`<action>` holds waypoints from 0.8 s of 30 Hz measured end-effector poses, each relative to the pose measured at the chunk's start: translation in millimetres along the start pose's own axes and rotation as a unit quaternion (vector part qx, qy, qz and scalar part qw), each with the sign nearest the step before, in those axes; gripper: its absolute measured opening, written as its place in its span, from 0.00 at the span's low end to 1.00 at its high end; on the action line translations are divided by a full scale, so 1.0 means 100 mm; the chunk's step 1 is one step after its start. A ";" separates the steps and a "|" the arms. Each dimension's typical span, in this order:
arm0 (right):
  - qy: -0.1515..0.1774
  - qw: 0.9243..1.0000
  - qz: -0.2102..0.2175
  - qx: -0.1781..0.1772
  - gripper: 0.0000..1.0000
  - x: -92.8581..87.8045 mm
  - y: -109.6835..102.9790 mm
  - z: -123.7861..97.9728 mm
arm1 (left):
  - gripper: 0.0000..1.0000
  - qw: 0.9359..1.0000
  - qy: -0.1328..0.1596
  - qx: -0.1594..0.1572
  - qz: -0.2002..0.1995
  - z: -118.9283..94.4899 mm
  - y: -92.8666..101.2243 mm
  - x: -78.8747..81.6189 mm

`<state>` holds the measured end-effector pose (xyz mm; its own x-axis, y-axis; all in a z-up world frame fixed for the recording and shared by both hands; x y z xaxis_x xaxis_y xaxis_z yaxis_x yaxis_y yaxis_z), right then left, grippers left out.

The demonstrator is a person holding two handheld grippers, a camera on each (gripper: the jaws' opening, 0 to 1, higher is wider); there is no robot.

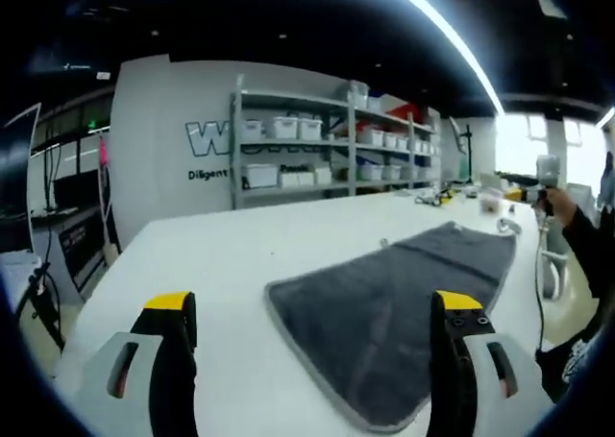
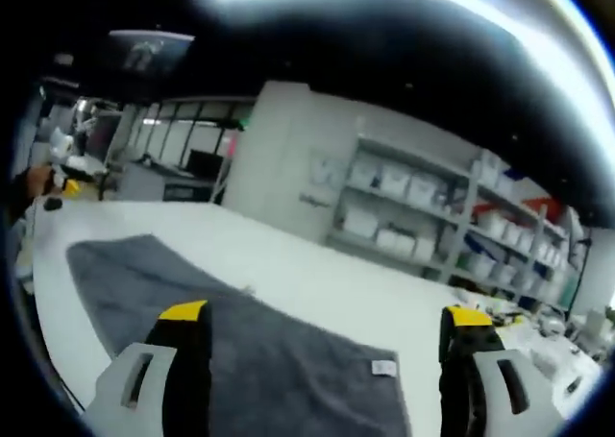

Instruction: Open the folded towel by lifting each exposed corner and separating the folded layers until the towel lies flat within the target outline without major curled edges

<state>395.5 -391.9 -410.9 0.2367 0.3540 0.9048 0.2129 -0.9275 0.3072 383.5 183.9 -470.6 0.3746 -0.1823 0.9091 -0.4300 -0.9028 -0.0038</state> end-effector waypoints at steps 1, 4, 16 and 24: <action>0.000 1.000 -0.004 0.001 1.00 0.00 -0.03 -0.01 | 0.98 1.000 -0.003 -0.001 0.002 -0.02 0.03 -0.05; 0.008 1.000 -0.016 0.005 1.00 0.08 -0.10 -0.02 | 0.96 1.000 -0.018 -0.007 0.009 -0.06 0.10 -0.21; 0.012 0.995 -0.092 0.046 1.00 0.55 -0.49 0.14 | 0.91 0.997 -0.070 -0.010 0.016 -0.06 0.19 -0.67; -0.001 0.984 -0.148 0.096 0.99 0.88 -0.96 0.40 | 0.77 0.996 -0.084 -0.033 0.013 0.01 0.25 -0.81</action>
<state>434.4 -267.0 -372.2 0.1398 0.6066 0.7826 0.4479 -0.7436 0.4964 343.1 175.2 -544.4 0.4927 -0.2727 0.8264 -0.4916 -0.8708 0.0057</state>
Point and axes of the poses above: the point that each gripper's makers call its tool centre point, and the gripper's own axes: z roughly forward along the fingers, y roughly to its right, x roughly out of its top, the point moved 1 cm from there along -z, roughly backward along the fingers, and after that the axes turned 13 degrees about -y, right-handed, at the moved point
